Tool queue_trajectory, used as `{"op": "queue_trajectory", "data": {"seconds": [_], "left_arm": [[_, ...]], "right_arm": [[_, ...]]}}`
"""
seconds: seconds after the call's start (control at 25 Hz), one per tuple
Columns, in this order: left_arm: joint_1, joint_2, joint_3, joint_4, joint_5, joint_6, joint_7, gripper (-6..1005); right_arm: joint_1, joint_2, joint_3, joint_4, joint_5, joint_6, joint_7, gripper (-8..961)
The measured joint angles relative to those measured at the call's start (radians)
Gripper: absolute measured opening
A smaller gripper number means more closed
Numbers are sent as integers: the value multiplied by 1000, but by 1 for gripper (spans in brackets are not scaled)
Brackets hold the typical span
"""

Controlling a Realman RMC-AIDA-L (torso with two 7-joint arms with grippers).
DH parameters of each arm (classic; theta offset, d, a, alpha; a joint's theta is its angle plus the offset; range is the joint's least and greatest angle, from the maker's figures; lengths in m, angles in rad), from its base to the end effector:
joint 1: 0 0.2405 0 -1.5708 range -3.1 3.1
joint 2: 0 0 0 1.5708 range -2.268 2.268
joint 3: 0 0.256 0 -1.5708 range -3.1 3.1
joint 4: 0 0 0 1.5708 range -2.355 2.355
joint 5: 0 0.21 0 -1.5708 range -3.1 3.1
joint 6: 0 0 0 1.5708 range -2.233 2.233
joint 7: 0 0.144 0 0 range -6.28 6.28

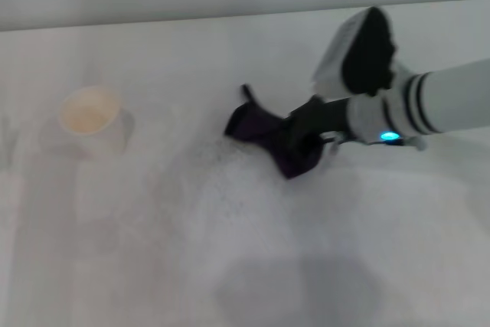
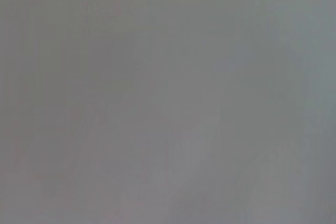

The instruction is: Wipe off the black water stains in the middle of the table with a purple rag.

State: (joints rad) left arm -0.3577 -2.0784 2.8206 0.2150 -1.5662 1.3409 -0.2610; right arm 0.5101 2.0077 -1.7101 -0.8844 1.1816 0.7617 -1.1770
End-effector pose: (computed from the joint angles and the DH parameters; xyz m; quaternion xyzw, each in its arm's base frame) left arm -0.3488 0.2901 -0.0040 -0.5820 -0.3208 -0.3809 0.6429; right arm 0.2384 0.3674 -0.0745 -0.9539 0.2030 -0.0171 0.2204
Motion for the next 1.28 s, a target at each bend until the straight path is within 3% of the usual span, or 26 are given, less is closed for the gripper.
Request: {"op": "queue_trajectory", "data": {"seconds": [0.16,0.32,0.44,0.68,0.92,1.08,1.28], "left_arm": [[-1,1,-1,-10,0,0,0,892],[-5,1,-1,-16,-1,0,0,892],[-8,1,-1,-25,-1,0,-2,892],[-9,2,-1,-25,-1,0,-9,892],[-11,2,-2,-25,-2,0,-10,892],[-14,3,-3,-31,-7,11,-10,893],[-26,3,-3,-46,-8,16,-10,893]], "right_arm": [[-57,1,115,-30,-65,39,-1,94],[-106,0,165,-88,-77,128,-2,95],[-130,-1,167,-132,-82,184,-5,96],[-133,0,166,-126,-81,158,-6,97],[-146,0,171,-135,-66,125,-27,206],[-157,-1,238,-130,43,124,-126,279],[-171,-2,397,-27,403,204,-413,486]]}}
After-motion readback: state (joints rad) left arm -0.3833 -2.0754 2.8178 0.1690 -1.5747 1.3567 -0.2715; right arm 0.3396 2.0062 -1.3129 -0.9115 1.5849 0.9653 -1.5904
